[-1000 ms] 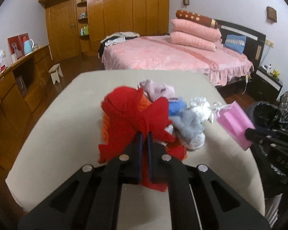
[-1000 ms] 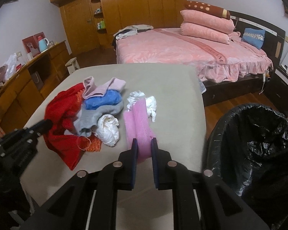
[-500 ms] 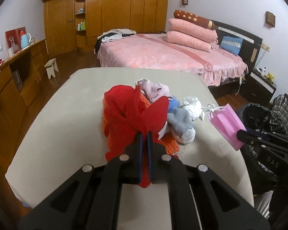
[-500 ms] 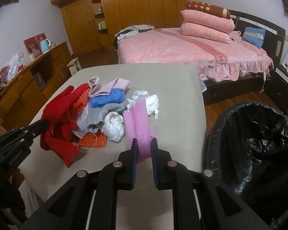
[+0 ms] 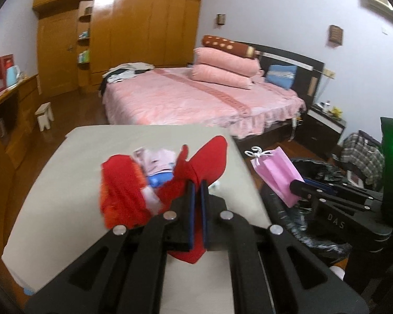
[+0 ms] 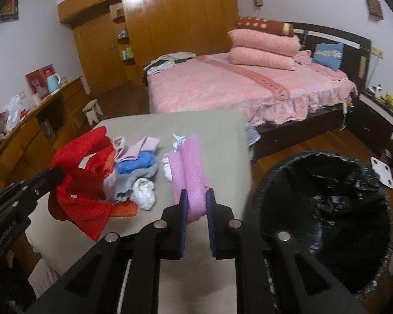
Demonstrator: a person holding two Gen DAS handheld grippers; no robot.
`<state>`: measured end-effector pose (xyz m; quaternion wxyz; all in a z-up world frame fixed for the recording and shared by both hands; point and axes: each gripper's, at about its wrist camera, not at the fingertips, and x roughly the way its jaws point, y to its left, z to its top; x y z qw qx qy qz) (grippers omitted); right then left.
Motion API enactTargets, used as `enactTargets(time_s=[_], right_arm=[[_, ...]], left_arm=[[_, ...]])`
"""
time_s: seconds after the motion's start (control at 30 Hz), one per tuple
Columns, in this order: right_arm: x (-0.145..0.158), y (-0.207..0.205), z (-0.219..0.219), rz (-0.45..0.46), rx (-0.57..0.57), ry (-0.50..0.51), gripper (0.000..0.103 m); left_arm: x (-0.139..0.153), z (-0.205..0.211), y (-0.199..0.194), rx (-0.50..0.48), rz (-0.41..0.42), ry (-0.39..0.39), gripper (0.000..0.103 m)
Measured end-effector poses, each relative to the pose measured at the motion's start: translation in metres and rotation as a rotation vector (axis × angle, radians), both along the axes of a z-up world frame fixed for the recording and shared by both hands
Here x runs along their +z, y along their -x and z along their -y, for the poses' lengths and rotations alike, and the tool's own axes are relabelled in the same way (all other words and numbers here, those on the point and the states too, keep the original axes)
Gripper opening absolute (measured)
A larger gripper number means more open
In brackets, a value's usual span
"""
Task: Collect trash
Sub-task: 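Carry both held items over the black bin and open both tools to drop them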
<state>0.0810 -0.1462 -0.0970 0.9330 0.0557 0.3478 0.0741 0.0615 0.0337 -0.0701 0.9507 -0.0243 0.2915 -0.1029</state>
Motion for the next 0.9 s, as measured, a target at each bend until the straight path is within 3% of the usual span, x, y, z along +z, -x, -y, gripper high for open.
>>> enactTargets(time_s=[0.4,0.77,0.9], right_arm=[[0.013,0.026,0.077,0.016,-0.185,0.024,0.014],[-0.009,0.033,0.172,-0.027,-0.395,0.055,0.014],[-0.020,0.033,0.197,-0.041,-0.455,0.073,0.024]], left_arm=[[-0.009,0.086,-0.017,-0.198,-0.024,0.002,0.003],[-0.030,0.187,-0.059,-0.384,-0.086,0.049,0.003],[-0.045,0.216,-0.073,-0.438,-0.137,0.062,0.008]])
